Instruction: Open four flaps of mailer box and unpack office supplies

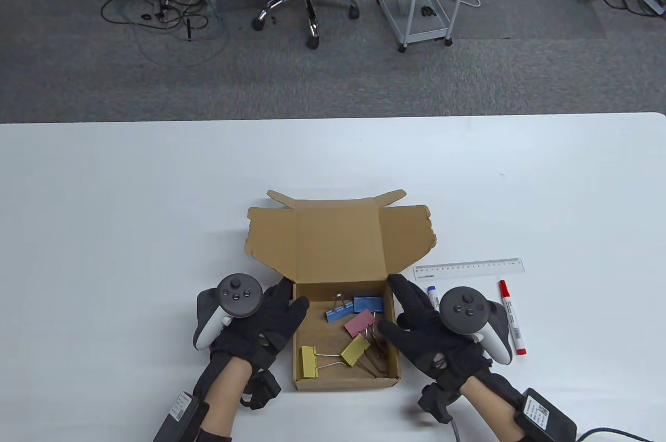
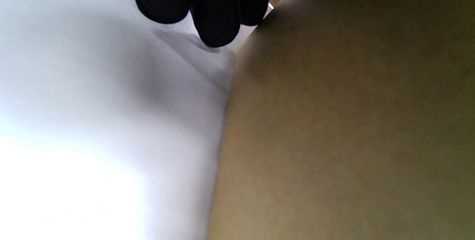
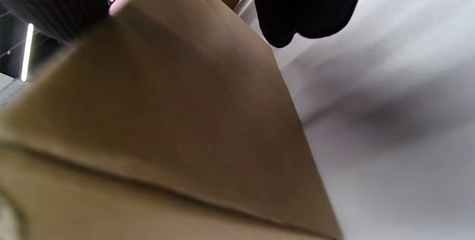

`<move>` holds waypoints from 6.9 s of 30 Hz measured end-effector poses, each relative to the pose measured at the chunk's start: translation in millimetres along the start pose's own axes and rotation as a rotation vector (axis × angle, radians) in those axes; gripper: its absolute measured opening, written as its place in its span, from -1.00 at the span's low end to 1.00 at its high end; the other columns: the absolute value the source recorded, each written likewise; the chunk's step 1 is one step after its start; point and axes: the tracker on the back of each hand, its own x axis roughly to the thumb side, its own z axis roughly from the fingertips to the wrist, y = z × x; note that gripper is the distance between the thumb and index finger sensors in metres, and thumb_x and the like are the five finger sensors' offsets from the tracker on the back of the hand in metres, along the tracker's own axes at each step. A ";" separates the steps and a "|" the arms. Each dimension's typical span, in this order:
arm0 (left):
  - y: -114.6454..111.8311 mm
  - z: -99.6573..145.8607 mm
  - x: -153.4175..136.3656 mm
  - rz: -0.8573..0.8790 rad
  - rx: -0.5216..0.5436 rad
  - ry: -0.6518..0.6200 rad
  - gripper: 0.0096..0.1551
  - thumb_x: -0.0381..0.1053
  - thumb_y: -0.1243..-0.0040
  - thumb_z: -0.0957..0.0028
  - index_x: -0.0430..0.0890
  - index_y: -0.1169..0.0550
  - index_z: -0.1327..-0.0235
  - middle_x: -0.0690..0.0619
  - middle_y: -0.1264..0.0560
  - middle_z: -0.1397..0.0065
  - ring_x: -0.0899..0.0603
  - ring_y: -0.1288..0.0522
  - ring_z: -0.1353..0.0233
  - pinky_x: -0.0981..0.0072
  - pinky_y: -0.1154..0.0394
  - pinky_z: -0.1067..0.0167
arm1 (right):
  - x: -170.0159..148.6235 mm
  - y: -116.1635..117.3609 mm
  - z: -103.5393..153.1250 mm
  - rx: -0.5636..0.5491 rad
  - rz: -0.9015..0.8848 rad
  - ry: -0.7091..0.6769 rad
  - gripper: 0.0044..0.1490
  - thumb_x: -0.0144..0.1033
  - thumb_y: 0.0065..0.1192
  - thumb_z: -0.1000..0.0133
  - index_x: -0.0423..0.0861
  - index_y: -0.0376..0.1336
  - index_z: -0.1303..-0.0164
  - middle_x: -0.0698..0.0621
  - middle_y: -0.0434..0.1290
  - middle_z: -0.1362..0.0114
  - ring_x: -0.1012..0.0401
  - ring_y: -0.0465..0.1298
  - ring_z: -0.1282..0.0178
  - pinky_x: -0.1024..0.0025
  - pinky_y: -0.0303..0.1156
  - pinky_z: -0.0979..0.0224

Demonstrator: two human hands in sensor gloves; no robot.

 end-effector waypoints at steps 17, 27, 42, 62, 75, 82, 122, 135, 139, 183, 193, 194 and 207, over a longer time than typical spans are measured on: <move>17.0 40.8 42.1 -0.335 0.140 0.128 -0.06 0.63 0.04 -0.09 0.16 -0.28 -0.65 0.07 -0.39 -0.65 -0.13 -0.50 -0.52 0.00 -0.41 -0.40 | 3.8 6.8 -1.9 -0.026 0.057 0.003 -0.02 0.44 0.17 -0.11 0.51 -0.33 -0.51 -0.02 -0.04 -0.74 0.01 0.40 -0.47 0.09 0.45 -0.42; 16.5 58.9 117.0 -0.310 0.207 -0.073 -0.20 0.55 -0.16 -0.12 0.21 -0.41 -0.58 0.07 -0.47 -0.58 -0.06 -0.63 -0.37 0.28 -0.56 -0.21 | 4.2 8.6 -2.0 -0.027 0.063 0.005 -0.01 0.45 0.17 -0.10 0.52 -0.32 -0.50 -0.03 -0.01 -0.73 0.02 0.43 -0.44 0.12 0.47 -0.39; -18.9 17.4 133.5 -0.467 0.015 0.027 -0.19 0.39 -0.24 -0.17 0.18 -0.28 -0.63 0.00 -0.22 -0.69 -0.11 -0.51 -0.55 0.20 -0.57 -0.32 | 4.3 8.0 -1.9 -0.039 0.088 0.010 -0.01 0.45 0.20 -0.10 0.52 -0.30 -0.51 -0.04 0.02 -0.72 0.04 0.45 -0.41 0.13 0.49 -0.37; -52.4 -13.3 130.3 -0.613 -0.106 0.099 -0.50 0.20 -0.29 -0.28 0.39 -0.42 -0.47 0.19 -0.45 -0.54 0.01 -0.66 -0.33 0.34 -0.59 -0.23 | 4.0 7.2 -2.5 -0.029 0.078 0.011 -0.01 0.45 0.21 -0.10 0.53 -0.30 -0.51 -0.06 0.04 -0.71 0.05 0.47 -0.39 0.15 0.50 -0.35; 15.9 44.1 126.6 -0.420 0.250 -0.031 -0.53 0.16 -0.35 -0.18 0.31 -0.55 -0.37 0.26 -0.62 -0.37 0.08 -0.75 -0.23 0.37 -0.66 -0.15 | 3.5 7.0 -2.4 -0.028 0.077 0.014 -0.01 0.46 0.20 -0.10 0.54 -0.30 -0.51 -0.06 0.06 -0.70 0.05 0.47 -0.38 0.16 0.51 -0.35; 85.5 75.7 111.7 -0.245 0.454 -0.065 -0.52 0.19 -0.36 -0.16 0.32 -0.56 -0.36 0.28 -0.65 -0.33 0.08 -0.77 -0.19 0.37 -0.67 -0.11 | 3.0 7.1 -2.2 -0.025 0.072 0.016 -0.02 0.46 0.19 -0.10 0.55 -0.31 -0.50 -0.06 0.06 -0.70 0.05 0.47 -0.38 0.16 0.51 -0.35; 145.8 -102.0 -87.0 0.122 0.453 0.382 -0.45 0.29 -0.24 -0.18 0.29 -0.46 -0.45 0.26 -0.63 -0.31 0.07 -0.73 -0.16 0.31 -0.61 -0.15 | 1.9 7.0 -3.0 -0.005 0.048 0.013 0.00 0.48 0.19 -0.08 0.57 -0.32 -0.49 -0.07 0.05 -0.70 0.05 0.46 -0.39 0.15 0.50 -0.36; 176.8 -47.8 -64.7 -0.123 0.580 0.429 -0.35 0.34 -0.26 -0.12 0.28 -0.40 -0.50 0.20 -0.49 -0.50 0.06 -0.66 -0.30 0.29 -0.57 -0.23 | 2.0 6.4 -3.4 0.001 0.044 0.014 -0.01 0.48 0.19 -0.09 0.58 -0.32 -0.49 -0.08 0.05 -0.70 0.05 0.47 -0.39 0.16 0.50 -0.35; 186.4 -13.7 -32.9 -0.115 0.621 0.350 -0.35 0.35 -0.25 -0.12 0.27 -0.41 -0.50 0.19 -0.49 -0.50 0.05 -0.66 -0.32 0.27 -0.56 -0.24 | 2.1 6.3 -3.3 -0.001 0.045 0.015 -0.01 0.48 0.19 -0.09 0.57 -0.32 -0.49 -0.08 0.06 -0.69 0.05 0.47 -0.39 0.16 0.50 -0.35; -55.5 -38.8 128.1 -0.255 -0.388 0.155 -0.31 0.11 -0.22 -0.25 0.41 -0.22 -0.60 0.19 -0.15 -0.76 -0.14 -0.30 -0.68 0.17 -0.44 -0.45 | 2.0 6.7 -2.4 -0.007 0.049 0.017 -0.03 0.49 0.15 -0.09 0.58 -0.32 -0.49 -0.08 0.08 -0.68 0.06 0.48 -0.36 0.17 0.51 -0.33; -64.2 -48.0 129.9 -0.376 -0.446 0.208 -0.27 0.22 -0.38 -0.17 0.30 -0.34 -0.60 0.14 -0.22 -0.66 -0.08 -0.41 -0.55 0.26 -0.42 -0.42 | 2.4 7.0 -1.5 -0.016 0.062 0.021 -0.04 0.50 0.13 -0.09 0.58 -0.32 -0.49 -0.08 0.10 -0.68 0.06 0.49 -0.35 0.18 0.52 -0.32; -64.5 -48.0 129.6 -0.371 -0.452 0.204 -0.26 0.22 -0.40 -0.16 0.28 -0.35 -0.60 0.13 -0.24 -0.65 -0.08 -0.40 -0.55 0.26 -0.42 -0.42 | 2.9 6.9 -1.1 -0.023 0.071 0.024 -0.04 0.50 0.12 -0.09 0.58 -0.32 -0.49 -0.07 0.11 -0.68 0.06 0.50 -0.35 0.18 0.52 -0.32; -65.3 -50.1 129.1 -0.520 -0.479 0.204 -0.28 0.19 -0.50 -0.08 0.33 -0.39 -0.48 0.09 -0.45 -0.55 -0.12 -0.40 -0.58 0.29 -0.51 -0.26 | 4.4 7.8 0.6 -0.045 0.096 0.028 -0.07 0.49 0.09 -0.11 0.57 -0.31 -0.51 -0.06 0.14 -0.67 0.07 0.51 -0.33 0.19 0.53 -0.30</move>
